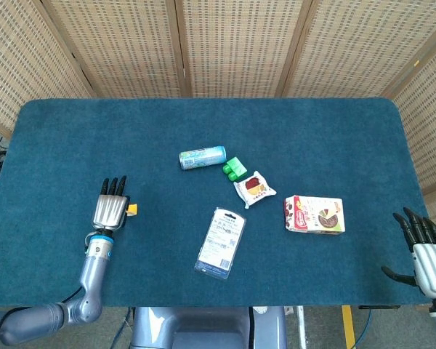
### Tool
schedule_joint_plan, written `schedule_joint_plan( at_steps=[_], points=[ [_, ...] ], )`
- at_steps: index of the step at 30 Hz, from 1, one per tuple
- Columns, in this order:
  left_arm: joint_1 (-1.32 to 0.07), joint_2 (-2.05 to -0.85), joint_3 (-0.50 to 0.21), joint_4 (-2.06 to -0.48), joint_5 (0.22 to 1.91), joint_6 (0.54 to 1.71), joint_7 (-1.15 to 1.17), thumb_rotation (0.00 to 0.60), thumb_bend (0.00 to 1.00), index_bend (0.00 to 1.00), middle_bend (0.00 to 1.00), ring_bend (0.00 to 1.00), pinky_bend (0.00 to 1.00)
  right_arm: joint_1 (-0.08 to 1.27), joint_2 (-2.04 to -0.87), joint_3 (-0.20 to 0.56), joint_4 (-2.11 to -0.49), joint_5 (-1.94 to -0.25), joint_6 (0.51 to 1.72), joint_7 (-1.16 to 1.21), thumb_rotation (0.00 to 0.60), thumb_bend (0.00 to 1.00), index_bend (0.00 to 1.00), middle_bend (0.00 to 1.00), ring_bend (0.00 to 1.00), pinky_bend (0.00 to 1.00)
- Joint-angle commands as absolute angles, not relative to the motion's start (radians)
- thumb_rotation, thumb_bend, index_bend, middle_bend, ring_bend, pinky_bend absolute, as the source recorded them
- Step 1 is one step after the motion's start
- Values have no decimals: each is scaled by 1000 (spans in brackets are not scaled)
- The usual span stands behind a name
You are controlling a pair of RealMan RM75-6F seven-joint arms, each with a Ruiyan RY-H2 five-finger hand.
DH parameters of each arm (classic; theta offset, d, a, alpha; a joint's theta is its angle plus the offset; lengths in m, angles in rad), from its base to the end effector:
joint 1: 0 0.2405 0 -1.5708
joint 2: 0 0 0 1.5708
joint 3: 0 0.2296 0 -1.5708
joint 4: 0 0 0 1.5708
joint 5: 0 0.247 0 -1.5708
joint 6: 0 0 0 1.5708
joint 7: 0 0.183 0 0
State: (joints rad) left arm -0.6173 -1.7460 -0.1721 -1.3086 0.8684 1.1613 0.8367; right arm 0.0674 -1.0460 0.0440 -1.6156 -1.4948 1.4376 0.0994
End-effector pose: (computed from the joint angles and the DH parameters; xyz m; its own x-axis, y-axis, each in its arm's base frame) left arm -0.1979 0.3543 -0.0831 0.6893 0.2331 0.6860 0.7169 -0.0822 -0.6923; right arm -0.3184 -0.2146 0.1284 0.3657 -0.0565 0.9290 -0.9299 0.0197 0.3672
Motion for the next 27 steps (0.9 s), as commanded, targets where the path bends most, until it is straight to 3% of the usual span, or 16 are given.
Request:
schedule_joint_plan(
  at_steps=[1,27],
  points=[
    [-625,-1753,-179,-1293,863,1151,832,600,461,559,0,0,0,70,-1048,46,-1615,-1489,1433,95,600,53,0,0,0,0],
    [-709,-1760,-258,-1196,835,1118,831,600,484,559,0,0,0,85,-1062,55,-1610,-1454,1399,61,600,53,0,0,0,0]
  ],
)
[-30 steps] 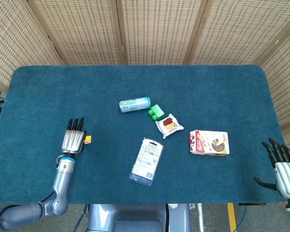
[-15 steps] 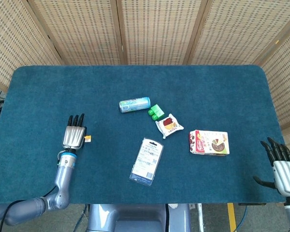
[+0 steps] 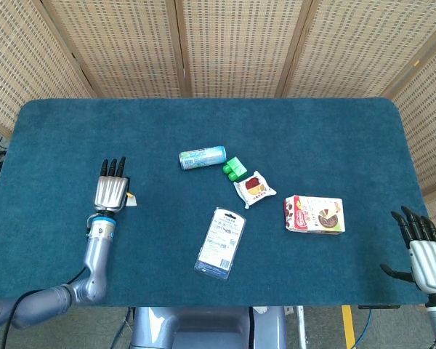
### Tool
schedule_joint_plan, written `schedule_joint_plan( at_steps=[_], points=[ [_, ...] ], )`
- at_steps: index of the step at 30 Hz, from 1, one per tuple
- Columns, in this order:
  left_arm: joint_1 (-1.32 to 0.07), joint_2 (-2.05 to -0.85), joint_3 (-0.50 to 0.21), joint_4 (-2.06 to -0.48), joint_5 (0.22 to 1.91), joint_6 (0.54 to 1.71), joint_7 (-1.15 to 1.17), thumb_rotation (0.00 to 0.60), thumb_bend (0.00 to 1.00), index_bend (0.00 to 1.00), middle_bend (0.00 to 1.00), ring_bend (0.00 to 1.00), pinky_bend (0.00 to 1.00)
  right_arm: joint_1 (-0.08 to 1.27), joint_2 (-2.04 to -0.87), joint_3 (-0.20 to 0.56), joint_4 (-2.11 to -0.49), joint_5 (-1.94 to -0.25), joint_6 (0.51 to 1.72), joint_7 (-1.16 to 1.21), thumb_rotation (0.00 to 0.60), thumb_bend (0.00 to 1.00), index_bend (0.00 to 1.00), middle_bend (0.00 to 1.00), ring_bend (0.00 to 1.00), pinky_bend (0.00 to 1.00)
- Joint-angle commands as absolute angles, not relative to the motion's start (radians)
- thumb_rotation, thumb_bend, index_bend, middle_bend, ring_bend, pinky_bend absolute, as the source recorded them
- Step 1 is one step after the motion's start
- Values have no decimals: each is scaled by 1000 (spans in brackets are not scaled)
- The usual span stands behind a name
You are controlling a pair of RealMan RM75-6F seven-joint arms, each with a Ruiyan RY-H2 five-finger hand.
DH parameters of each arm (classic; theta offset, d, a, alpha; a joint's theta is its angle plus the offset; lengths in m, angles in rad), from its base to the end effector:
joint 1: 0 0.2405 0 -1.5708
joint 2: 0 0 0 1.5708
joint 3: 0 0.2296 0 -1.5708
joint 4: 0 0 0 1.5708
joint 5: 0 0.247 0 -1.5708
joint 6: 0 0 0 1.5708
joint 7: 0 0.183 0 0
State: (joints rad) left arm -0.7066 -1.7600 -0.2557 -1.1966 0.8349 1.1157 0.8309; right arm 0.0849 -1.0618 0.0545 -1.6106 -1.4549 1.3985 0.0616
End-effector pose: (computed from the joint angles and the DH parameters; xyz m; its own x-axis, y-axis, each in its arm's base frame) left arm -0.1855 0.4013 -0.0655 0.6991 0.1681 0.6949 0.7095 -0.0435 -0.7033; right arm -0.3223 -0.2221 0.1224 0.3840 -0.0770 0.9201 -0.9208 0.0423 0.3878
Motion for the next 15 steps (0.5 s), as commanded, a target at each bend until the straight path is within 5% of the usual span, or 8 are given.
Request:
schedule_joint_plan(
  at_steps=[1,15],
  points=[
    [-711,-1760,-261,-1195,834,1119,830,600,484,559,0,0,0,85,-1062,55,-1610,-1454,1399,62,600,53,0,0,0,0],
    [-677,-1649,-268,-1370,917,1206,742,600,387,491,0,0,0,82,-1060,52,-1614,-1461,1406,60,600,53,0,0,0,0]
  ],
)
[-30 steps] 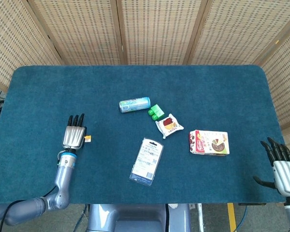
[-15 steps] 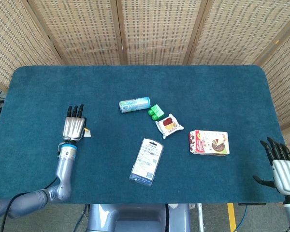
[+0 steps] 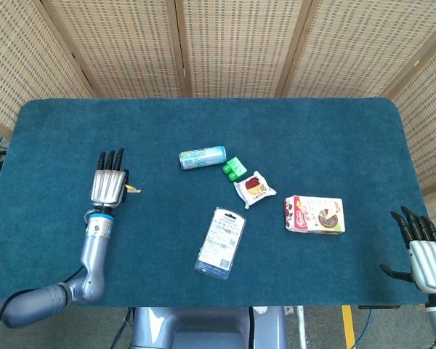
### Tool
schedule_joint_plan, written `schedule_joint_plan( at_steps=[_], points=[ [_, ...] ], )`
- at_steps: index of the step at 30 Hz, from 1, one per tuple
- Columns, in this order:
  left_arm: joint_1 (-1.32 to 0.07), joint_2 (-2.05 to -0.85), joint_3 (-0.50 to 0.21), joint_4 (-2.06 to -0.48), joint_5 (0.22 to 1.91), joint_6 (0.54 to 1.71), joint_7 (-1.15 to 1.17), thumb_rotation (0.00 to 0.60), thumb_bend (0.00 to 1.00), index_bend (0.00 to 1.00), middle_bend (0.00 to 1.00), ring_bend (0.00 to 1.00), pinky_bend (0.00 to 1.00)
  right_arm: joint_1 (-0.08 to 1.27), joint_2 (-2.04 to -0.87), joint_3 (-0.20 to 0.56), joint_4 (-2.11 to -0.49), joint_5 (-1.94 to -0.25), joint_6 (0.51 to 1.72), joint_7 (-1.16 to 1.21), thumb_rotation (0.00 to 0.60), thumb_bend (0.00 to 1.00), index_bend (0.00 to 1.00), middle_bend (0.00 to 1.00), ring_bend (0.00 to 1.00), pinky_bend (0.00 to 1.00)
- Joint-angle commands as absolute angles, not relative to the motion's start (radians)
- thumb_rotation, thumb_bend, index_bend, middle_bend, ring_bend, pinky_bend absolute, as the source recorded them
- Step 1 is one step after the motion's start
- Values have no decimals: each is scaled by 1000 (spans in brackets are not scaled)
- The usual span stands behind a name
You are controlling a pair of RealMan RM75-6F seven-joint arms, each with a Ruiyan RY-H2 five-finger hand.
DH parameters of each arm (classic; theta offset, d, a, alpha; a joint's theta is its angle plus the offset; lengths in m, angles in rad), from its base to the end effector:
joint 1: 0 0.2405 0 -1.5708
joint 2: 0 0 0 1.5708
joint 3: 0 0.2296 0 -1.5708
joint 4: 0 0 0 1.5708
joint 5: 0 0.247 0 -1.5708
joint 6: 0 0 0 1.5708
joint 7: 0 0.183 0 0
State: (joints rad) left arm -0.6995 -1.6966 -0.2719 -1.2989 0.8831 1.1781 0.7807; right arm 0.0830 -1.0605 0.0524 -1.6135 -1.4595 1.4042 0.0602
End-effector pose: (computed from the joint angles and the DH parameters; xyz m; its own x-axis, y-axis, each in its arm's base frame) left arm -0.1664 0.4015 -0.0415 0.6543 0.0893 0.7509 0.7557 -0.0425 -0.6535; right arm -0.3213 -0.2211 0.1226 0.3848 -0.0746 0.9200 -0.9207 0.0391 0.3883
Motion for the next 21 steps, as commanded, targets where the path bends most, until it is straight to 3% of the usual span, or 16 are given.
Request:
schedule_joint_plan(
  at_steps=[1,11,16,21],
  points=[
    [-668,-1634,-264,-1396,927,1215,730,600,377,487,0,0,0,82,-1059,52,-1615,-1461,1408,60,600,53,0,0,0,0],
    [-507,-1440,-147,-1677,1120,1367,579,600,273,370,0,0,0,74,-1061,50,-1622,-1470,1426,45,600,53,0,0,0,0],
    [-435,-1377,-78,-1734,1209,1424,519,600,117,180,0,0,0,71,-1060,52,-1629,-1469,1434,38,600,53,0,0,0,0],
    [-372,-1344,-28,-1747,1260,1463,463,600,62,3,0,0,0,69,-1062,53,-1631,-1471,1441,33,600,53,0,0,0,0]
  ],
)
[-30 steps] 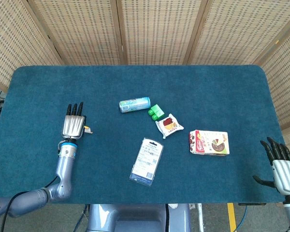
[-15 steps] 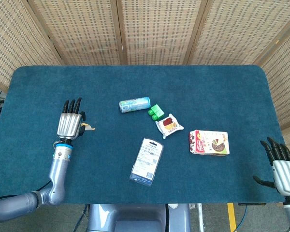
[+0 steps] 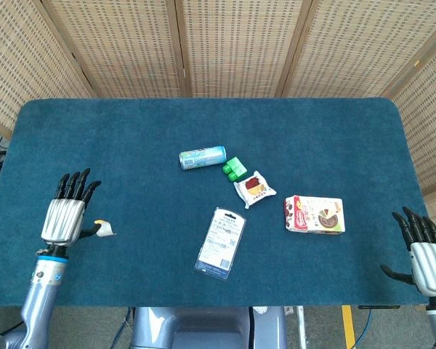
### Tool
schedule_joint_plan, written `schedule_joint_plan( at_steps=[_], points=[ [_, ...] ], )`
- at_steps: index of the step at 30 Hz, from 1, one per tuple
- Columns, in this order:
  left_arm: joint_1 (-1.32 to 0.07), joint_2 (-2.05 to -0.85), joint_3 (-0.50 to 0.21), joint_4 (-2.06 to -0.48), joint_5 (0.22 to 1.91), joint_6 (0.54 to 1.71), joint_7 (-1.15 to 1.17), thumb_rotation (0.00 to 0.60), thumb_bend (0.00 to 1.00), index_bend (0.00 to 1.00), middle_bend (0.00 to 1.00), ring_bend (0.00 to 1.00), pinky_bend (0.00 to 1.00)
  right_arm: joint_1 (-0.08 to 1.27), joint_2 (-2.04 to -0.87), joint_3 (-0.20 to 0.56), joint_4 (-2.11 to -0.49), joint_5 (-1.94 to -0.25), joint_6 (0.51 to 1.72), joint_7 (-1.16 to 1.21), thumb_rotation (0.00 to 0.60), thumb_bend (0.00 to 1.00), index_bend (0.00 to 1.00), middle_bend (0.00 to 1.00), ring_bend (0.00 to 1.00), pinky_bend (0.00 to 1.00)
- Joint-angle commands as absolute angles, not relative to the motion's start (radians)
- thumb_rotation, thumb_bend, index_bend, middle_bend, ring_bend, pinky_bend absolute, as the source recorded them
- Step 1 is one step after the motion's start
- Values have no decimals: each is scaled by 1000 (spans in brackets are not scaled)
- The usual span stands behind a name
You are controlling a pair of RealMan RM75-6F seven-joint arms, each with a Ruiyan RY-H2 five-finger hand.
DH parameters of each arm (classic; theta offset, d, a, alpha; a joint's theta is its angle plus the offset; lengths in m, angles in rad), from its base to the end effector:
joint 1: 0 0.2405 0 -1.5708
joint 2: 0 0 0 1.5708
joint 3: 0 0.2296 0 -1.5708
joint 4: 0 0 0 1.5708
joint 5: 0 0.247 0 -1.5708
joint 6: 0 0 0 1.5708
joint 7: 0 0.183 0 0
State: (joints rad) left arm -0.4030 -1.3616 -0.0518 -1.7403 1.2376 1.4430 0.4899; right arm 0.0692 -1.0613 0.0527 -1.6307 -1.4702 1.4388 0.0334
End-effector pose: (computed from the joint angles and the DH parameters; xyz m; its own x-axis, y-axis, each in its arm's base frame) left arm -0.1965 0.2855 0.0295 0.4922 0.0202 0.8703 0.8671 -0.1001 -0.4880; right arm -0.3156 -0.2169 0.1249 0.3956 -0.0481 0.9171 -0.9169 0.0364 0.3975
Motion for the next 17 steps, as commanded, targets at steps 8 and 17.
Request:
schedule_joint_plan(
  at_steps=[8,17],
  points=[
    [-287,-1308,28,-1739,1338,1521,378,600,52,0,0,0,0,65,-1062,56,-1630,-1473,1450,37,600,53,0,0,0,0],
    [-225,-1305,58,-1715,1404,1573,380,600,53,0,0,0,0,61,-1061,60,-1626,-1468,1456,47,600,53,0,0,0,0]
  ],
)
